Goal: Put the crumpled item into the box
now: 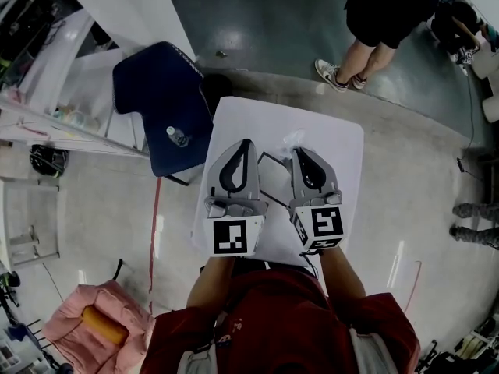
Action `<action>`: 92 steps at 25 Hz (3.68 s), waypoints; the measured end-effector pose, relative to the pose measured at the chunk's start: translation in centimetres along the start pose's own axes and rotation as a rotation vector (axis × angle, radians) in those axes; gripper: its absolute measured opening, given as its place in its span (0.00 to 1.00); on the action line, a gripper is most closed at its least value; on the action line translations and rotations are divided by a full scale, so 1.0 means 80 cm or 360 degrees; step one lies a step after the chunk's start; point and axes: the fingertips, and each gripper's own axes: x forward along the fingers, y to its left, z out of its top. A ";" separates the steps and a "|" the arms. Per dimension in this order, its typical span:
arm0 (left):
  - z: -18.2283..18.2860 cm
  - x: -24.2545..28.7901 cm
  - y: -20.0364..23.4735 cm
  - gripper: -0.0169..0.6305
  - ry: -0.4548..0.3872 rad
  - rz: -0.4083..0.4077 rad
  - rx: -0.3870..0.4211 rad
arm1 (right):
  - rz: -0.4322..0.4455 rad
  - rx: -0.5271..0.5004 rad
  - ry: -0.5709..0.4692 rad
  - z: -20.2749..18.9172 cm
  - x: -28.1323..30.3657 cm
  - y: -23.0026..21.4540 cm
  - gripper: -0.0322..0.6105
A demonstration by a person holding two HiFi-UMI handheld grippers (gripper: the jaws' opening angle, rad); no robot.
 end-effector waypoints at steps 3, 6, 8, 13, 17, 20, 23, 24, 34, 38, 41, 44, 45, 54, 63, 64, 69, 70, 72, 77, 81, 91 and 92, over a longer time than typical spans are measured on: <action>-0.006 0.000 0.008 0.03 0.0013 0.0011 -0.0004 | 0.0017 -0.0003 0.0066 -0.017 0.010 0.006 0.05; -0.010 0.000 0.010 0.03 0.0022 0.0015 -0.0004 | 0.0034 -0.0007 0.0121 -0.033 0.016 0.009 0.05; -0.012 -0.001 0.013 0.03 0.0025 0.0017 -0.0006 | 0.0040 -0.0009 0.0162 -0.045 0.021 0.011 0.05; -0.016 -0.006 0.020 0.03 0.0019 0.0010 -0.0011 | 0.0056 -0.0021 0.0289 -0.087 0.032 0.016 0.05; -0.020 -0.010 0.026 0.03 0.0029 0.0011 -0.0032 | 0.0082 -0.0027 0.0401 -0.122 0.037 0.024 0.05; -0.022 -0.009 0.030 0.03 0.0028 0.0009 -0.0027 | 0.0104 -0.0037 0.0496 -0.149 0.043 0.028 0.05; -0.025 -0.012 0.034 0.03 0.0043 0.0017 -0.0033 | 0.0123 -0.0037 0.0585 -0.174 0.046 0.031 0.05; -0.026 -0.012 0.037 0.03 0.0045 0.0022 -0.0036 | 0.0127 -0.0040 0.0612 -0.181 0.048 0.031 0.05; -0.032 -0.017 0.055 0.03 0.0052 0.0034 -0.0022 | 0.0181 -0.0092 0.0873 -0.253 0.052 0.042 0.05; -0.034 -0.017 0.060 0.03 0.0048 0.0045 -0.0044 | 0.0184 -0.0114 0.0987 -0.284 0.054 0.043 0.05; -0.034 -0.018 0.061 0.03 0.0044 0.0049 -0.0047 | 0.0186 -0.0119 0.1081 -0.306 0.053 0.040 0.05; -0.038 -0.020 0.063 0.03 0.0066 0.0055 -0.0054 | 0.0187 -0.0121 0.1161 -0.326 0.053 0.038 0.05; -0.038 -0.020 0.064 0.03 0.0064 0.0058 -0.0059 | 0.0188 -0.0126 0.1185 -0.333 0.053 0.037 0.05; -0.049 -0.019 0.069 0.03 0.0097 0.0068 -0.0069 | 0.0230 -0.0166 0.1368 -0.374 0.065 0.031 0.05; -0.051 -0.018 0.076 0.03 0.0102 0.0081 -0.0084 | 0.0276 -0.0187 0.1566 -0.409 0.070 0.028 0.05; -0.051 -0.017 0.076 0.03 0.0099 0.0081 -0.0079 | 0.0282 -0.0191 0.1587 -0.412 0.070 0.028 0.06; -0.054 -0.016 0.079 0.03 0.0094 0.0092 -0.0092 | 0.0285 -0.0203 0.1661 -0.428 0.071 0.027 0.06; -0.053 -0.016 0.080 0.03 0.0087 0.0091 -0.0091 | 0.0288 -0.0204 0.1682 -0.432 0.070 0.027 0.06; -0.055 -0.015 0.080 0.03 0.0097 0.0089 -0.0094 | 0.0296 -0.0206 0.1716 -0.439 0.070 0.027 0.06; -0.057 -0.014 0.078 0.03 0.0099 0.0092 -0.0099 | 0.0302 -0.0203 0.1762 -0.448 0.072 0.025 0.06; -0.059 -0.013 0.077 0.03 0.0106 0.0091 -0.0105 | 0.0307 -0.0210 0.1782 -0.451 0.072 0.027 0.08; -0.055 -0.014 0.073 0.03 0.0107 0.0074 -0.0078 | 0.0329 -0.0178 0.1774 -0.448 0.072 0.033 0.13; -0.055 -0.015 0.072 0.03 0.0108 0.0074 -0.0079 | 0.0330 -0.0173 0.1771 -0.448 0.072 0.033 0.14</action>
